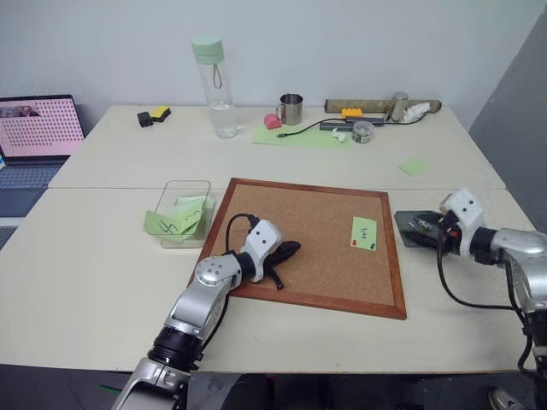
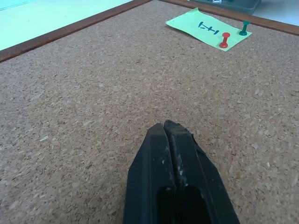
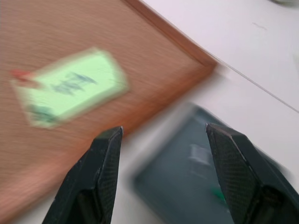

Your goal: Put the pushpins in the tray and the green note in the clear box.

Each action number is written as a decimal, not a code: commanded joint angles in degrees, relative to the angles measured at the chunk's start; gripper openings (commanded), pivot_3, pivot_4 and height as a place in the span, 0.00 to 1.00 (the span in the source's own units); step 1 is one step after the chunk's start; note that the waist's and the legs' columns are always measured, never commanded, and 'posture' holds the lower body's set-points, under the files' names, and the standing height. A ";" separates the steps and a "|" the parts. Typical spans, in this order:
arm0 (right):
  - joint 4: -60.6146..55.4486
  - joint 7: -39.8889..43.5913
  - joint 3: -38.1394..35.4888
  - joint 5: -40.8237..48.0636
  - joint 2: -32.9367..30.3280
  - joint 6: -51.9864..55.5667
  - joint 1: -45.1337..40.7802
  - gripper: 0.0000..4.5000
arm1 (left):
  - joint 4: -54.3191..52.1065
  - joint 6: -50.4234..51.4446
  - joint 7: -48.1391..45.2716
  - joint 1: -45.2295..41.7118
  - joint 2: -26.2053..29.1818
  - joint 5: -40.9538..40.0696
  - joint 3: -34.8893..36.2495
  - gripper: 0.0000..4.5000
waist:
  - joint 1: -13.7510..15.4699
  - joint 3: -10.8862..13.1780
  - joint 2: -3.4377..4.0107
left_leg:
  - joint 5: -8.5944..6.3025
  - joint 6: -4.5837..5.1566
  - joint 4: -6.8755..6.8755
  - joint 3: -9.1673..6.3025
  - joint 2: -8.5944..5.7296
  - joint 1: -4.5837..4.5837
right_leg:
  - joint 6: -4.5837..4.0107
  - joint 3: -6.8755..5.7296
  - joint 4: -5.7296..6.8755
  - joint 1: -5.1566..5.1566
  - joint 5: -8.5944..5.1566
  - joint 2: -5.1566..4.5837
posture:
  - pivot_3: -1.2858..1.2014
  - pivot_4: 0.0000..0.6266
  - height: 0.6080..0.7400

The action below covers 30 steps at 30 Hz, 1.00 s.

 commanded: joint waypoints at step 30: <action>1.67 -0.39 3.08 2.36 7.83 -7.46 2.69 0.01 | 0.69 3.33 -1.95 2.85 1.10 1.41 -2.22 0.00 | 0.00 -0.03 -0.05 | 0.00 -0.01 0.00 -0.01 0.00 0.02 | 0.00 0.00 0.00 0.00 0.00 0.00 | 0.52 0.24 1.00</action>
